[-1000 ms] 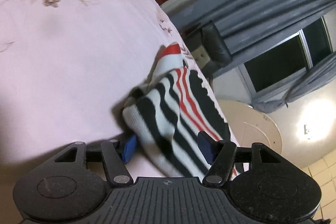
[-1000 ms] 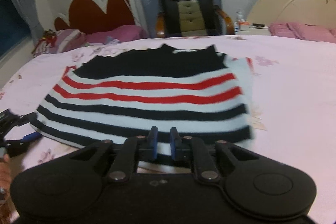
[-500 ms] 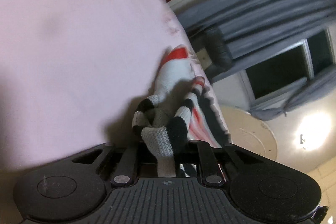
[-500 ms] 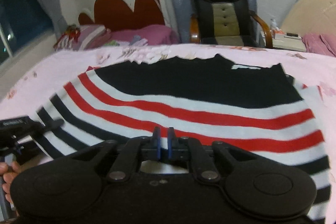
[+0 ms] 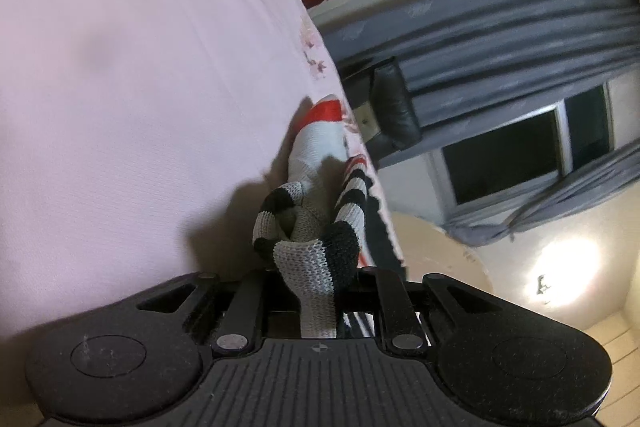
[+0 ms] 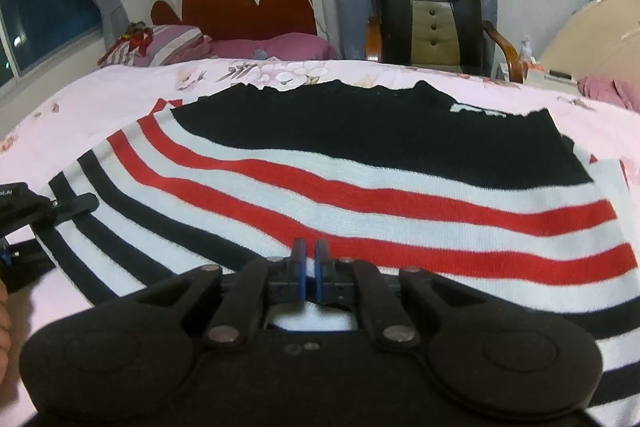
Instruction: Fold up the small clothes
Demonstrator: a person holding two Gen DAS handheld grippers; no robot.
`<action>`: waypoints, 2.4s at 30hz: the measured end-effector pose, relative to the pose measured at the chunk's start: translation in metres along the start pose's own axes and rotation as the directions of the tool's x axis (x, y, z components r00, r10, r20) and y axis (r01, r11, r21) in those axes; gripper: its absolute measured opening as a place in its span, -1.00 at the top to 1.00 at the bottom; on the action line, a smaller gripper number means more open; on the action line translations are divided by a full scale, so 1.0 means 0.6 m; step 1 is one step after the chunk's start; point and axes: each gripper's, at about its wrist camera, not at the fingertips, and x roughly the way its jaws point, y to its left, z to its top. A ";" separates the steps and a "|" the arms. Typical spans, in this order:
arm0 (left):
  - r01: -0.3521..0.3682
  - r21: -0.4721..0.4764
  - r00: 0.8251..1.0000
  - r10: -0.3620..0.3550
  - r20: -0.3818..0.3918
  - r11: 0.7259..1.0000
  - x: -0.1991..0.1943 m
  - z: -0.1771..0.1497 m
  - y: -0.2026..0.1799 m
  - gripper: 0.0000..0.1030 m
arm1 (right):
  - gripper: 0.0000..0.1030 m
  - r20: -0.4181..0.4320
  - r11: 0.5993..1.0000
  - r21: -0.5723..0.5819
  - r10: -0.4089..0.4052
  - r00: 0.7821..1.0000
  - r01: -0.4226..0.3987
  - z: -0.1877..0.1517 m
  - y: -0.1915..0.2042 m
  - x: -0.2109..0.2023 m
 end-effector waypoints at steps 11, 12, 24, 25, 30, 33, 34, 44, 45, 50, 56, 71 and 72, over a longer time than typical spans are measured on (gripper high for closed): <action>0.026 0.166 0.999 -0.019 -0.039 0.986 0.009 0.014 -0.105 0.70 | 0.94 0.007 0.996 0.089 0.029 1.000 -0.030 0.000 -0.017 0.003; 0.024 0.205 0.998 -0.013 -0.055 0.978 0.017 0.013 -0.128 0.70 | 0.94 0.004 0.994 0.106 0.037 0.999 -0.037 0.001 -0.021 0.004; 0.163 0.570 0.948 0.033 -0.317 0.806 0.130 -0.127 -0.366 0.70 | 0.79 0.107 0.909 0.418 -0.040 0.993 -0.009 -0.022 -0.190 -0.166; 0.173 0.589 0.935 0.056 -0.350 0.790 0.149 -0.155 -0.374 0.70 | 0.79 0.110 0.902 0.432 -0.051 0.993 -0.002 -0.029 -0.203 -0.181; 0.179 0.700 0.860 0.235 -0.453 0.691 0.226 -0.286 -0.375 0.56 | 0.56 0.113 0.839 0.544 -0.066 0.991 -0.006 -0.067 -0.256 -0.235; 0.263 0.723 0.852 0.198 -0.485 0.639 0.209 -0.316 -0.394 -0.43 | 0.32 0.123 0.793 0.608 -0.049 0.991 -0.036 -0.087 -0.281 -0.247; 0.298 0.709 0.845 0.168 -0.508 0.639 0.196 -0.312 -0.401 -0.44 | 0.26 0.128 0.783 0.620 -0.041 0.991 -0.048 -0.092 -0.286 -0.249; 0.036 0.651 0.965 0.144 -0.220 0.758 0.104 -0.079 -0.325 -0.43 | -0.02 0.150 0.692 0.691 0.146 0.978 -0.209 -0.065 -0.290 -0.192; 0.013 0.640 0.962 0.166 -0.219 0.768 0.110 -0.067 -0.312 -0.43 | -0.05 0.137 0.690 0.691 0.166 0.977 -0.214 -0.056 -0.287 -0.177; -0.037 0.633 0.934 0.251 -0.253 0.773 0.129 -0.079 -0.255 -0.43 | -0.24 0.085 0.696 0.685 0.220 0.972 -0.217 -0.020 -0.283 -0.110; -0.041 0.607 0.934 0.246 -0.259 0.793 0.151 -0.098 -0.239 -0.43 | 0.17 -0.028 0.801 0.582 0.188 0.982 -0.136 0.019 -0.242 -0.054; 0.042 0.692 0.923 0.237 -0.303 0.721 0.242 -0.149 -0.311 -0.43 | 0.66 0.196 0.990 0.129 -0.075 0.978 0.050 -0.003 -0.195 -0.188; 0.050 0.731 0.916 0.260 -0.305 0.681 0.252 -0.167 -0.318 -0.43 | 0.66 0.167 0.984 0.170 -0.083 0.982 0.054 -0.015 -0.216 -0.175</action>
